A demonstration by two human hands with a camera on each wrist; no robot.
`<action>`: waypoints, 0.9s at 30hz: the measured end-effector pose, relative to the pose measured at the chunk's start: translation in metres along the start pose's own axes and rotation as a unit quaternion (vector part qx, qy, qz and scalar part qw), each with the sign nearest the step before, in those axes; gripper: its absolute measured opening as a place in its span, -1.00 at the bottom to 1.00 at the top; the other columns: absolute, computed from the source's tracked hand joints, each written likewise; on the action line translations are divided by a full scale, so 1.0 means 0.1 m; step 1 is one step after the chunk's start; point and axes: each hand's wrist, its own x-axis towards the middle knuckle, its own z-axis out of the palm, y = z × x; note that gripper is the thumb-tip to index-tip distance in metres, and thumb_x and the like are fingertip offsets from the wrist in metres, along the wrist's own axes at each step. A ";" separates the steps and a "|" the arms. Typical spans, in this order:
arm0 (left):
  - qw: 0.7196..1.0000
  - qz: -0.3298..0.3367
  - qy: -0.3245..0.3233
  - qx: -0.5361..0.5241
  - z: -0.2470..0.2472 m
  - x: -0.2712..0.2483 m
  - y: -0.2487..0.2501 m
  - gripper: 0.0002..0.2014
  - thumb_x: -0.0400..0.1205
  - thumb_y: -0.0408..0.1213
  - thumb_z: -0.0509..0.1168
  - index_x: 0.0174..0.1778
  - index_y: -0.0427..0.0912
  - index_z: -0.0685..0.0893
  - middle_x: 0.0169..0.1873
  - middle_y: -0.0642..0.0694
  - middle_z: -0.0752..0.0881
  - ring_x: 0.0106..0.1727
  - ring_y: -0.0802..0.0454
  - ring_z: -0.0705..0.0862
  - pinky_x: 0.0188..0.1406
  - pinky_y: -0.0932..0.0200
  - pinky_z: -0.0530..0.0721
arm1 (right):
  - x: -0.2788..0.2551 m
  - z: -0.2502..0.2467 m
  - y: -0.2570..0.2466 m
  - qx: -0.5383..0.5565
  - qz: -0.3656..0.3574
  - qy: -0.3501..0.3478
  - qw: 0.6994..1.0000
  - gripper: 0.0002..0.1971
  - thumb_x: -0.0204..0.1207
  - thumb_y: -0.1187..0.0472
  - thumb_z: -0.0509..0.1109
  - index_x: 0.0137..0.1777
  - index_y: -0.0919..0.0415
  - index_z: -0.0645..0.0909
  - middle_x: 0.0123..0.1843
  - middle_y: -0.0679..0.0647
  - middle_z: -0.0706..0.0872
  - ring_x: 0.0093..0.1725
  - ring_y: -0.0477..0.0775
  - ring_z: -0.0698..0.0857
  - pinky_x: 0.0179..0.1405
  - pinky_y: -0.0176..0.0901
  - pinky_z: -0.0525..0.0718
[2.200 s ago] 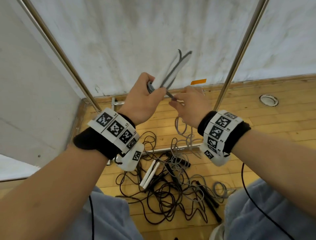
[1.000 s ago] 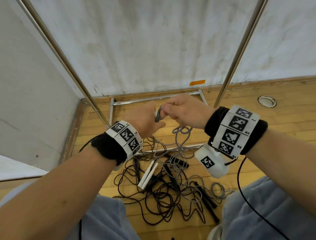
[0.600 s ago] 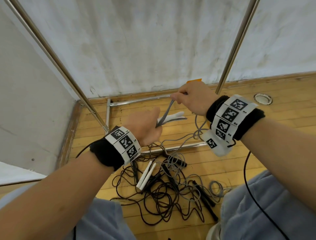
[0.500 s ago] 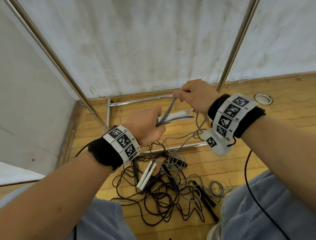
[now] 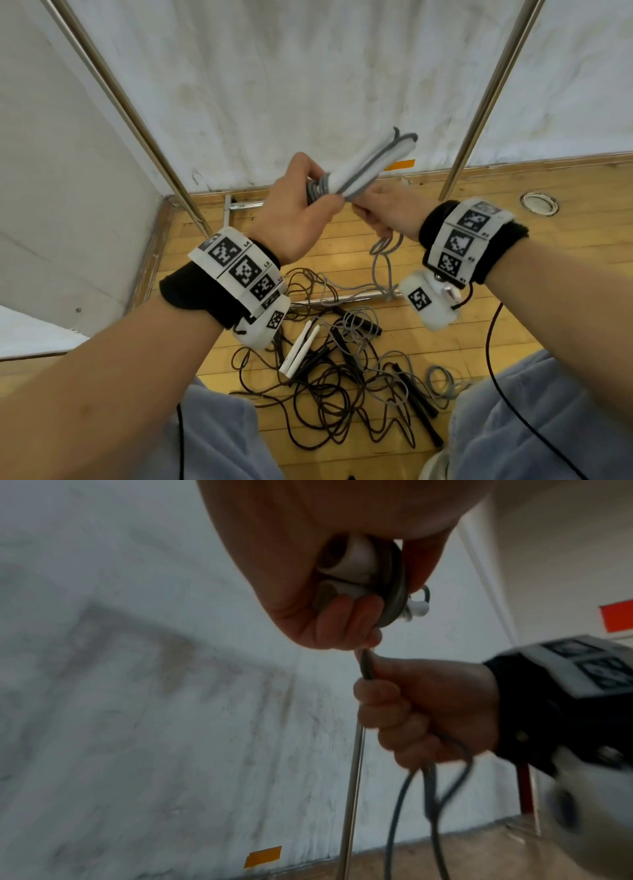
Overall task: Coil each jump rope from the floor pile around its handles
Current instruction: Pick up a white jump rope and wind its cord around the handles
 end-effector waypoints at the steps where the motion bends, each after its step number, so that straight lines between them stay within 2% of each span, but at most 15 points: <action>1: 0.999 -0.017 0.010 -0.033 -0.02 0.02 0.01 -0.80 0.41 -0.16 0.26 -0.17 -0.01 0.34 -0.47 -0.09 0.60 -0.55 0.08 0.44 -0.52 0.07 0.40 | 0.00 0.08 0.01 0.014 0.002 -0.009 1.000 -0.50 0.64 -0.16 0.13 -0.50 0.06 0.40 -0.63 -0.15 0.31 -0.60 -0.07 0.23 -0.59 -0.26 0.29; 4: 0.993 -0.058 0.035 -0.100 -0.06 0.06 0.03 -0.81 0.47 -0.21 0.25 -0.18 -0.05 0.32 -0.47 -0.20 0.61 -0.62 0.09 0.44 -0.60 0.19 0.38 | 0.00 0.27 0.01 0.043 0.009 -0.016 0.999 -0.40 0.57 -0.35 0.01 -0.57 0.01 0.39 -0.60 -0.12 0.31 -0.60 -0.06 0.21 -0.60 -0.27 0.24; 7: 0.983 -0.089 0.051 -0.151 -0.07 0.09 0.01 -0.81 0.64 -0.40 0.20 -0.16 -0.09 0.31 -0.49 -0.23 0.57 -0.68 0.11 0.41 -0.71 0.32 0.30 | -0.03 0.37 -0.02 0.047 0.009 -0.013 0.999 -0.37 0.59 -0.34 -0.05 -0.60 0.01 0.37 -0.60 -0.11 0.32 -0.61 -0.05 0.21 -0.60 -0.25 0.21; 9: 0.980 -0.104 0.063 -0.155 -0.07 0.11 -0.01 -0.82 0.66 -0.43 0.16 -0.13 -0.08 0.33 -0.51 -0.19 0.56 -0.69 0.09 0.40 -0.73 0.31 0.28 | -0.06 0.41 -0.05 0.014 -0.002 -0.008 1.000 -0.40 0.63 -0.28 -0.06 -0.55 0.04 0.35 -0.62 -0.14 0.33 -0.63 -0.08 0.22 -0.62 -0.29 0.22; 11: 0.979 -0.113 0.074 -0.152 -0.06 0.14 -0.01 -0.85 0.67 -0.42 0.16 -0.09 -0.09 0.36 -0.51 -0.18 0.55 -0.68 0.07 0.39 -0.74 0.29 0.28 | -0.09 0.43 -0.08 -0.064 -0.025 0.007 0.998 -0.50 0.66 -0.18 0.02 -0.42 0.08 0.41 -0.57 -0.14 0.37 -0.60 -0.12 0.29 -0.56 -0.29 0.29; 13: 0.979 -0.116 0.084 -0.145 -0.05 0.17 -0.01 -0.87 0.68 -0.40 0.17 -0.10 -0.10 0.36 -0.48 -0.21 0.55 -0.65 0.03 0.38 -0.73 0.28 0.28 | -0.11 0.43 -0.08 -0.124 -0.048 0.039 0.990 -0.72 0.68 -0.01 0.12 -0.19 0.07 0.49 -0.44 -0.13 0.42 -0.49 -0.14 0.37 -0.45 -0.27 0.31; 15: 0.978 -0.119 0.091 -0.146 -0.05 0.19 0.01 -0.83 0.68 -0.37 0.19 -0.15 -0.10 0.34 -0.47 -0.22 0.56 -0.63 -0.01 0.37 -0.72 0.28 0.28 | -0.10 0.41 -0.06 -0.137 -0.064 0.093 0.984 -0.89 0.67 0.08 0.17 -0.06 0.05 0.46 -0.38 -0.15 0.45 -0.45 -0.19 0.40 -0.49 -0.35 0.30; 16: 0.977 -0.119 0.089 -0.152 -0.05 0.19 0.03 -0.82 0.68 -0.36 0.20 -0.17 -0.10 0.33 -0.47 -0.22 0.57 -0.64 0.00 0.38 -0.72 0.28 0.29 | -0.10 0.38 -0.04 -0.150 -0.075 0.124 0.978 -0.89 0.66 0.09 0.19 -0.09 0.05 0.45 -0.38 -0.14 0.46 -0.44 -0.18 0.41 -0.50 -0.35 0.31; 18: 0.977 -0.111 0.071 -0.169 -0.06 0.18 0.06 -0.79 0.68 -0.35 0.21 -0.20 -0.12 0.31 -0.44 -0.24 0.58 -0.67 0.07 0.44 -0.73 0.29 0.30 | -0.07 0.28 0.02 -0.235 -0.093 0.178 0.951 -0.81 0.64 0.08 0.22 -0.20 0.06 0.49 -0.37 -0.10 0.48 -0.36 -0.10 0.47 -0.37 -0.20 0.37; 20: 0.979 -0.098 0.039 -0.173 -0.05 0.15 0.10 -0.77 0.69 -0.36 0.21 -0.21 -0.12 0.29 -0.44 -0.24 0.58 -0.67 0.07 0.46 -0.73 0.30 0.31 | -0.04 0.16 0.08 -0.359 -0.077 0.211 0.906 -0.78 0.63 0.05 0.25 -0.17 0.09 0.64 -0.22 -0.02 0.53 -0.12 0.07 0.51 -0.17 -0.10 0.38; 21: 0.981 -0.092 0.021 -0.170 -0.03 0.13 0.12 -0.77 0.69 -0.36 0.20 -0.22 -0.12 0.29 -0.45 -0.24 0.58 -0.67 0.05 0.44 -0.73 0.29 0.31 | -0.02 0.13 0.09 -0.380 -0.052 0.211 0.899 -0.77 0.63 0.06 0.25 -0.15 0.09 0.68 -0.18 0.02 0.54 -0.06 0.12 0.50 -0.15 -0.10 0.38; 22: 0.982 -0.086 0.004 -0.169 -0.01 0.11 0.14 -0.77 0.70 -0.36 0.20 -0.22 -0.12 0.29 -0.47 -0.24 0.58 -0.68 0.05 0.42 -0.73 0.29 0.31 | -0.01 0.12 0.09 -0.360 -0.024 0.194 0.912 -0.75 0.64 0.08 0.23 -0.22 0.06 0.64 -0.22 0.02 0.54 -0.09 0.12 0.50 -0.21 -0.12 0.36; 24: 0.980 -0.082 -0.020 -0.178 0.03 0.10 0.16 -0.77 0.70 -0.37 0.19 -0.22 -0.13 0.29 -0.47 -0.25 0.58 -0.70 0.06 0.43 -0.73 0.28 0.31 | 0.02 0.20 0.08 -0.239 0.014 0.108 0.965 -0.72 0.66 0.15 0.22 -0.32 0.00 0.55 -0.33 -0.01 0.59 -0.24 0.09 0.57 -0.29 -0.14 0.43; 25: 0.980 -0.080 -0.025 -0.183 0.03 0.10 0.17 -0.77 0.70 -0.36 0.19 -0.22 -0.13 0.29 -0.47 -0.26 0.58 -0.70 0.04 0.44 -0.73 0.28 0.32 | 0.02 0.27 0.07 -0.157 0.019 0.061 0.985 -0.73 0.66 0.20 0.22 -0.28 0.02 0.57 -0.26 0.02 0.68 -0.21 0.07 0.63 -0.21 -0.12 0.52; 27: 0.979 -0.077 -0.021 -0.185 -0.01 0.11 0.18 -0.76 0.69 -0.34 0.21 -0.22 -0.13 0.29 -0.47 -0.25 0.61 -0.68 -0.04 0.43 -0.71 0.26 0.31 | 0.01 0.39 0.07 -0.007 0.013 0.005 1.000 -0.76 0.65 0.34 0.20 -0.20 0.16 0.63 -0.13 0.11 0.76 -0.10 -0.07 0.72 -0.02 -0.28 0.58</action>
